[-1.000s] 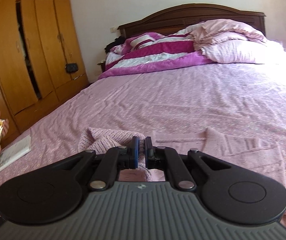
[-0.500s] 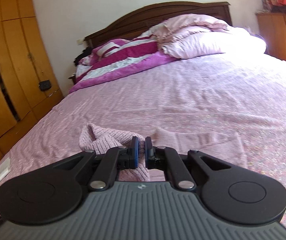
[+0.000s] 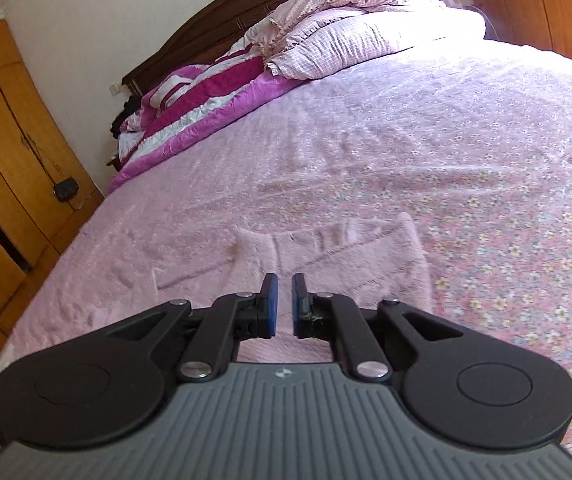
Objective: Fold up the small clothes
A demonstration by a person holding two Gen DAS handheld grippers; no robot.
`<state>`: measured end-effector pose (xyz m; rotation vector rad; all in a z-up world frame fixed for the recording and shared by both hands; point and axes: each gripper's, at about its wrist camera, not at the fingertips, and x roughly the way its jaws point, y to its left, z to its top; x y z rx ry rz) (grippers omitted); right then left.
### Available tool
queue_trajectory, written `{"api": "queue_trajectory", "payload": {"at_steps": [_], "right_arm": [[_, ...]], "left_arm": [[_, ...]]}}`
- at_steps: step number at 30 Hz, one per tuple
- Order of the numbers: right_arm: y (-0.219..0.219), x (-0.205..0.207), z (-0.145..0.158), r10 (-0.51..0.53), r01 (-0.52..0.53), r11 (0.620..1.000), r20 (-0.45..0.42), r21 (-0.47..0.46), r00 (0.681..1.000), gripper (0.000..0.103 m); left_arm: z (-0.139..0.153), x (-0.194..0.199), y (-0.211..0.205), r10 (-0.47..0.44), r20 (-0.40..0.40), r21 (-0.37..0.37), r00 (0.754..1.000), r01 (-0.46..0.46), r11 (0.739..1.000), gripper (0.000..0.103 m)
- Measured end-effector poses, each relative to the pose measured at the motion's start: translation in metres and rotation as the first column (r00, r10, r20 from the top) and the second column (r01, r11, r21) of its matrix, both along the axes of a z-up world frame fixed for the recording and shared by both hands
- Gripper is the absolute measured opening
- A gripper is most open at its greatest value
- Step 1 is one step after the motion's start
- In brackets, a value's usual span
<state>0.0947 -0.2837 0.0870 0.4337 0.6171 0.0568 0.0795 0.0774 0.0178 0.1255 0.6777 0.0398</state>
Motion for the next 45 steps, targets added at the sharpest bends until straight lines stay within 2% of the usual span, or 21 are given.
{"api": "queue_trajectory", "payload": {"at_steps": [2,5,9,12,13,15,16,18,22,25,28,31,35,38,42,44,45], "right_arm": [[-0.001,-0.003,-0.006,0.008,-0.008,1.000,-0.017,-0.012,1.000,0.037],[-0.005,-0.006,-0.019,0.004,-0.004,1.000,-0.045,0.002,0.999,0.046],[-0.003,0.001,-0.038,0.004,-0.004,1.000,-0.108,-0.002,0.994,0.049],[0.005,0.004,-0.049,0.014,-0.018,0.999,-0.103,-0.040,0.995,0.050],[0.008,0.004,-0.050,0.023,-0.029,0.998,-0.095,-0.057,0.995,0.049],[0.012,0.005,-0.047,0.040,-0.047,0.996,-0.095,-0.072,0.995,0.028],[0.012,0.005,-0.044,0.056,-0.061,0.996,-0.096,-0.059,0.994,0.012],[0.013,0.005,-0.032,0.062,-0.066,0.996,-0.070,-0.054,0.996,0.009],[0.009,-0.001,0.016,0.066,-0.066,0.998,0.035,0.000,0.997,0.008],[0.005,-0.001,0.051,0.066,-0.067,0.998,0.108,0.004,0.992,0.008],[0.001,0.005,0.063,0.062,-0.059,0.998,0.099,-0.030,0.993,0.008],[0.001,0.016,0.046,0.051,-0.049,0.997,0.027,-0.067,0.998,0.008],[-0.001,0.019,-0.002,0.019,-0.028,0.992,-0.070,-0.120,0.997,0.008],[-0.007,0.019,-0.036,-0.014,-0.006,0.991,-0.154,-0.133,0.988,0.010],[-0.011,0.007,-0.049,-0.016,0.005,0.995,-0.115,-0.098,0.993,0.015],[-0.011,0.003,-0.046,-0.017,0.008,0.996,-0.102,-0.091,0.995,0.027],[-0.010,-0.001,-0.044,-0.022,0.012,0.995,-0.096,-0.100,0.995,0.029]], "left_arm": [[-0.002,0.002,0.002,0.013,-0.002,0.012,1.000,-0.013,1.000,0.061],[-0.004,0.003,0.008,0.038,-0.008,-0.011,0.999,-0.038,0.999,0.061],[-0.005,0.004,0.012,0.059,-0.003,-0.028,0.998,-0.059,0.998,0.061],[-0.005,0.005,0.014,0.072,0.009,-0.024,0.997,-0.072,0.997,0.061],[-0.005,0.006,0.014,0.078,0.012,-0.023,0.997,-0.078,0.997,0.062],[-0.006,0.007,0.016,0.096,0.021,-0.031,0.995,-0.095,0.995,0.063],[-0.006,0.009,0.018,0.110,0.026,-0.037,0.994,-0.109,0.993,0.063],[-0.005,0.011,0.024,0.152,0.036,-0.049,0.988,-0.150,0.987,0.064],[-0.004,0.015,0.042,0.202,0.038,-0.099,0.979,-0.198,0.975,0.064],[-0.003,0.019,0.052,0.232,0.032,-0.120,0.972,-0.226,0.967,0.064],[-0.002,0.019,0.065,0.247,0.026,-0.171,0.969,-0.240,0.956,0.065],[-0.002,0.019,0.068,0.233,-0.006,-0.199,0.972,-0.230,0.953,0.065],[0.001,0.013,0.060,0.167,-0.019,-0.140,0.986,-0.168,0.976,0.064],[0.008,0.007,0.062,0.136,-0.026,-0.147,0.990,-0.138,0.979,0.064],[0.023,0.001,0.066,0.133,-0.010,-0.186,0.991,-0.132,0.974,0.062],[0.030,0.002,0.069,0.139,0.010,-0.214,0.990,-0.133,0.968,0.062],[0.034,0.004,0.070,0.138,0.018,-0.232,0.990,-0.130,0.964,0.062]]}}
